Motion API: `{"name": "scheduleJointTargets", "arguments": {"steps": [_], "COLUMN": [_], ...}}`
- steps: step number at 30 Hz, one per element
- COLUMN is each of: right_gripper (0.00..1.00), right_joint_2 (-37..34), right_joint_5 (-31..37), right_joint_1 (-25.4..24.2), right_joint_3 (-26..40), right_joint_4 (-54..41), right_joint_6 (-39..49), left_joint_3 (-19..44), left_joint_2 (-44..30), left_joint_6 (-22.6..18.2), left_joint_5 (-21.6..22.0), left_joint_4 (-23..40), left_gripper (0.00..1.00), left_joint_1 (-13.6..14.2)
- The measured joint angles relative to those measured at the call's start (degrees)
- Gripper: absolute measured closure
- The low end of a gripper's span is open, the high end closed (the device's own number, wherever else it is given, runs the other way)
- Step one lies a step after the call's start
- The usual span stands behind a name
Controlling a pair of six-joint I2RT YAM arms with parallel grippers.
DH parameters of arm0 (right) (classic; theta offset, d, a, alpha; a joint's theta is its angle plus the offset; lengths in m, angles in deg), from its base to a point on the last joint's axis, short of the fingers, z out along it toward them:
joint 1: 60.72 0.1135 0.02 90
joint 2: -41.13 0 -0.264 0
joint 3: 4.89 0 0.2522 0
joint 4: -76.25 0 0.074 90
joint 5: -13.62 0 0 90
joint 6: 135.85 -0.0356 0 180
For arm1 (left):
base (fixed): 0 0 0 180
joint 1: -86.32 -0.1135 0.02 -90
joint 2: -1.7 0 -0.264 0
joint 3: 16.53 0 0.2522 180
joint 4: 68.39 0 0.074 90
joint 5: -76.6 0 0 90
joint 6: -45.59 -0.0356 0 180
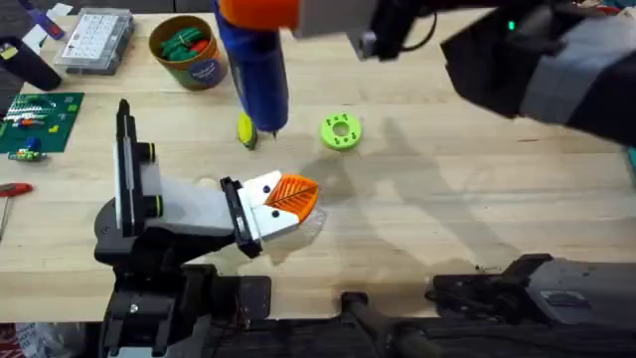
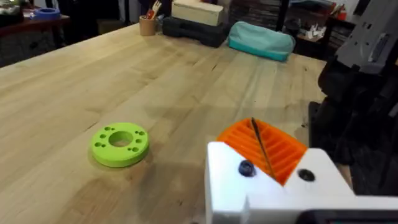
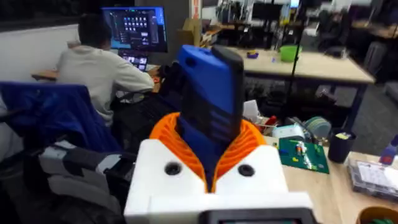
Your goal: Pick up the gripper from the table and insert it into the empty holder that is missing its gripper. Then pick up a screw, insert it into the mounting hole, and use the screwdriver to tighten it. Finally, clean up the table by picking up the vegetable and placing it into the bucket.
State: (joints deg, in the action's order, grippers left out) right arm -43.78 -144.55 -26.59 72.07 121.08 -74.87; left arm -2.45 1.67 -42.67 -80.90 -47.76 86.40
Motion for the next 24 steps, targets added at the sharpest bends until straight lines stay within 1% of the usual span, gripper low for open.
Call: {"name": "scheduleJointTargets", "arguments": {"steps": [4, 9, 15, 19, 24], "right_gripper": [0.985, 0.985, 0.985, 0.985, 0.985], "right_joint_2": [1.12, 1.14, 1.14, 1.14, 1.10], "right_joint_5": [0.43, 0.64, 0.42, -1.58, -2.08], "right_joint_1": [0.41, 1.66, 2.84, 3.24, 3.71], "right_joint_3": [-4.38, -7.17, -7.48, -7.48, -7.48], "right_joint_4": [6.45, 7.61, 7.78, 7.79, 6.49], "right_joint_6": [0.31, 0.30, 0.61, 3.68, 5.54], "left_joint_3": [0.00, 0.00, 0.00, 0.00, 0.00], "left_joint_2": [0.00, 0.00, 0.00, 0.00, 0.00], "left_joint_6": [0.00, 0.00, 0.00, 0.00, 0.00], "left_joint_5": [0.00, 0.00, 0.00, 0.00, 0.00], "left_joint_4": [0.00, 0.00, 0.00, 0.00, 0.00], "left_gripper": [0.996, 0.996, 0.996, 0.996, 0.996], "left_joint_1": [0.00, 0.00, 0.00, 0.00, 0.00]}}
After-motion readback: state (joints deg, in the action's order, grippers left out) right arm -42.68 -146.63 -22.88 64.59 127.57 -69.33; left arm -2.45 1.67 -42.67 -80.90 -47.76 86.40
